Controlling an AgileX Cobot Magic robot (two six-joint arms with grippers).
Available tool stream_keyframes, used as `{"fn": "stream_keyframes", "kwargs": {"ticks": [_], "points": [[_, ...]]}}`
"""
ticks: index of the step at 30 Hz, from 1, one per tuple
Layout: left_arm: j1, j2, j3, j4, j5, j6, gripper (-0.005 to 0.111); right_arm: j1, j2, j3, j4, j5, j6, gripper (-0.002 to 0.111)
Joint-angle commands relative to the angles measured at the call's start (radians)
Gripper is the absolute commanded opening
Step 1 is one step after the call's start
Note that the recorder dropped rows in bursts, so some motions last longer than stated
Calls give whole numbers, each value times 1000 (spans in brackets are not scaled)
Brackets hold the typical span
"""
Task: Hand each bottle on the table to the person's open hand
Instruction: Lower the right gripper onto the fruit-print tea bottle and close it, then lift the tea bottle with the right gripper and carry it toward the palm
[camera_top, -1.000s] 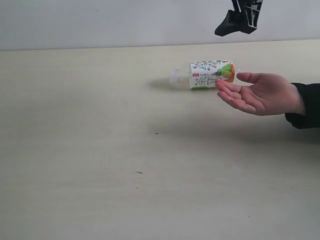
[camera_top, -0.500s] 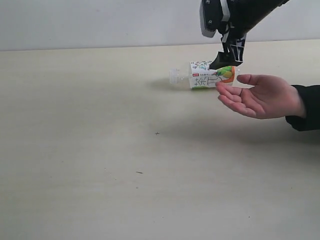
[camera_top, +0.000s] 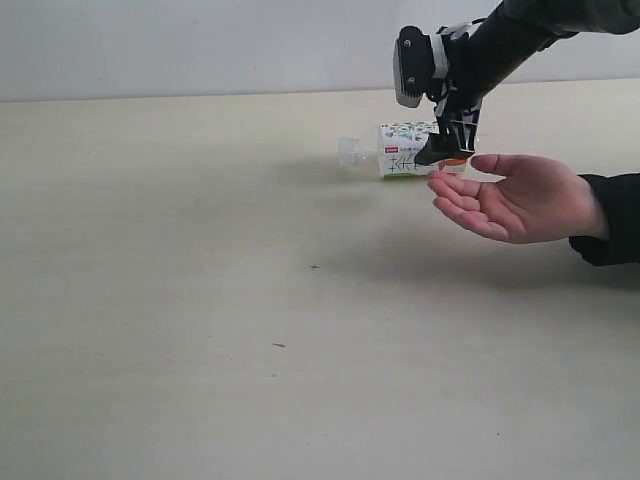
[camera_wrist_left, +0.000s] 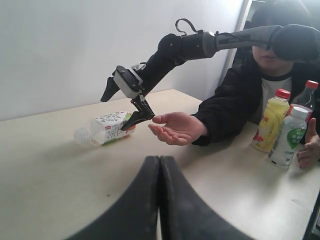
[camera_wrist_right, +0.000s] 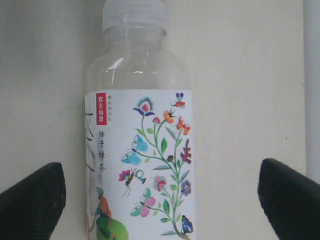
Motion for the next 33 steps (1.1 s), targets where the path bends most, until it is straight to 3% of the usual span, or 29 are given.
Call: {"fn": "stream_keyframes", "kwargs": {"ticks": [1, 22, 27, 33], "points": [[-5, -5, 4, 7, -6, -2, 0, 1, 15, -6, 11, -55, -2, 99], [-5, -5, 4, 7, -6, -2, 0, 1, 84, -6, 11, -94, 21, 96], [-5, -5, 4, 7, -6, -2, 0, 1, 92, -6, 7, -90, 105, 77], [-5, -5, 4, 7, -6, -2, 0, 1, 92, -6, 7, -90, 141, 35]]}}
